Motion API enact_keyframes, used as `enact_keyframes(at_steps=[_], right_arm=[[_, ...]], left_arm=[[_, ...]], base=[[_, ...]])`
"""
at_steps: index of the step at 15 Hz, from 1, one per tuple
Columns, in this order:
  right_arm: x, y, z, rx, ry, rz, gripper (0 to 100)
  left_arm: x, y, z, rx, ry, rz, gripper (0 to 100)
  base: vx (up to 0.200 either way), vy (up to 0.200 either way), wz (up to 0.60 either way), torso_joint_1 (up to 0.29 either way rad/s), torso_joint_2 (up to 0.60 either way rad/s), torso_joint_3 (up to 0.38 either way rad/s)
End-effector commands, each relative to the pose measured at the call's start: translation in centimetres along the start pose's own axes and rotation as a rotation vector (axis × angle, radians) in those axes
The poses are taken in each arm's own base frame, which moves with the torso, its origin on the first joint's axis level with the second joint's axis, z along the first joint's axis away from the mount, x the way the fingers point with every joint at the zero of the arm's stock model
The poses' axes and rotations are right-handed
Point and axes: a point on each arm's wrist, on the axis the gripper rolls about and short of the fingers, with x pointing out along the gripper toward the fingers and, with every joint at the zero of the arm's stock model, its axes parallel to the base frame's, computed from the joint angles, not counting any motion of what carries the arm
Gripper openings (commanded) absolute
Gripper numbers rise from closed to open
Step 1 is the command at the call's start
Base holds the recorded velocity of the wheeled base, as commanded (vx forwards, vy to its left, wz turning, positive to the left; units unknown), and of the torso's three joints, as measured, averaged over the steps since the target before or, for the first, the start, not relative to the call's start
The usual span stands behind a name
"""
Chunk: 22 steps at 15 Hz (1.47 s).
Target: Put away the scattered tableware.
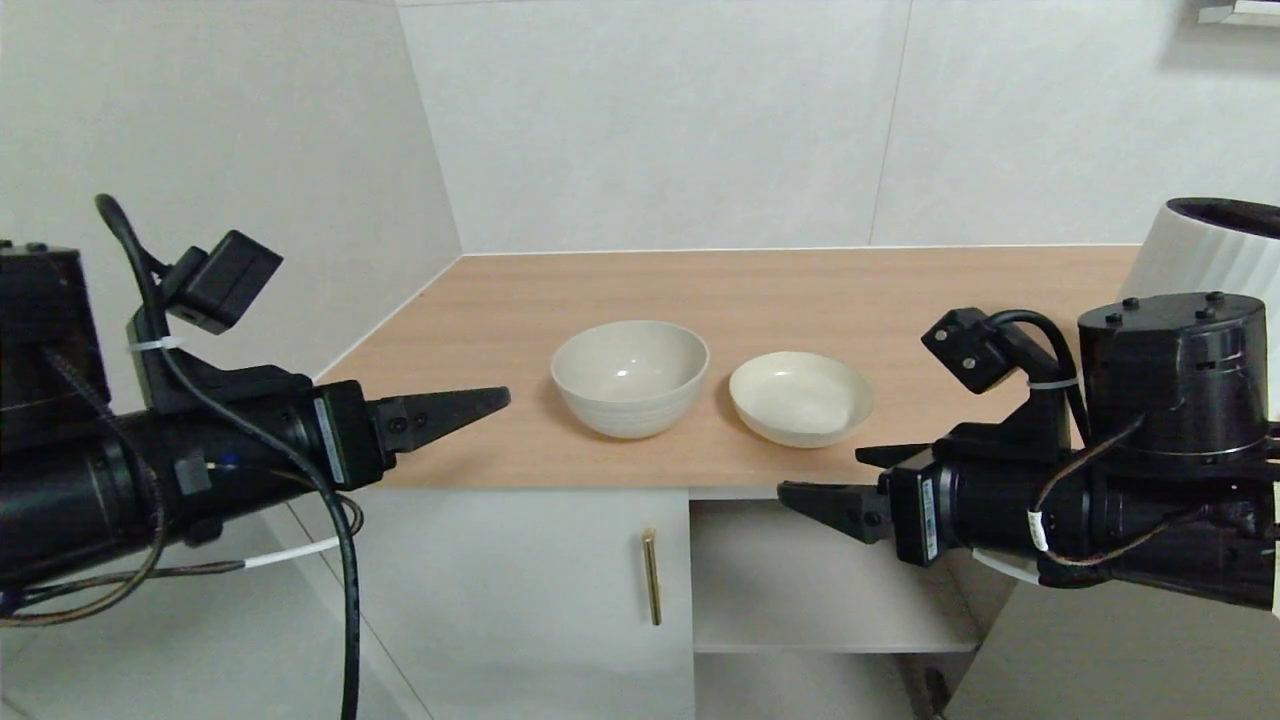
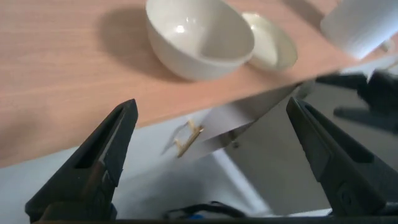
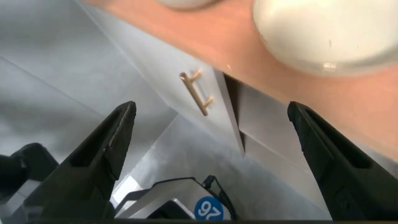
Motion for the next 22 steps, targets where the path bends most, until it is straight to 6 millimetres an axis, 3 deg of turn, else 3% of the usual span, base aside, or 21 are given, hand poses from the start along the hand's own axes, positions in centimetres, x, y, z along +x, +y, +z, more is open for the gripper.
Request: enact_keyframes(at_steps=[1,7,11,14,17,22], right_arm=[[0.3,-0.1,-0.1,0.002,0.008,-0.003,100],[0.8,-0.7,-0.3,-0.011,0.015,-0.020,100],[1.3,-0.5,1.4,0.038,0.011,-0.059,100],[3.2,-1.7,3.9,0.250,0.091,-0.249,100],[4.8,-3.1,4.2,0.310,0.105,-0.356,100],[5.5,-4.1,3.9,0.318,0.108,-0.402,100]], left_arm=[[1.6,0.5,-0.2,-0.038,0.039,0.011,100],[3.9,0.7,1.1,-0.317,0.039,0.023,100],[5.4,1.1,1.2,-0.445,0.086,0.054,100],[7.8,2.0,1.1,-0.574,0.118,0.154,100],[9.8,3.0,0.2,-0.576,0.133,0.236,100],[11.7,2.1,-1.5,-0.561,0.205,0.223,100]], base=[[0.000,0.000,0.00,0.207,-0.48,-0.271],[0.000,0.000,0.00,0.131,-0.31,-0.177],[0.000,0.000,0.00,0.000,0.00,0.000],[0.000,0.000,0.00,0.000,0.00,0.000],[0.000,0.000,0.00,0.000,0.00,0.000],[0.000,0.000,0.00,0.000,0.00,0.000]])
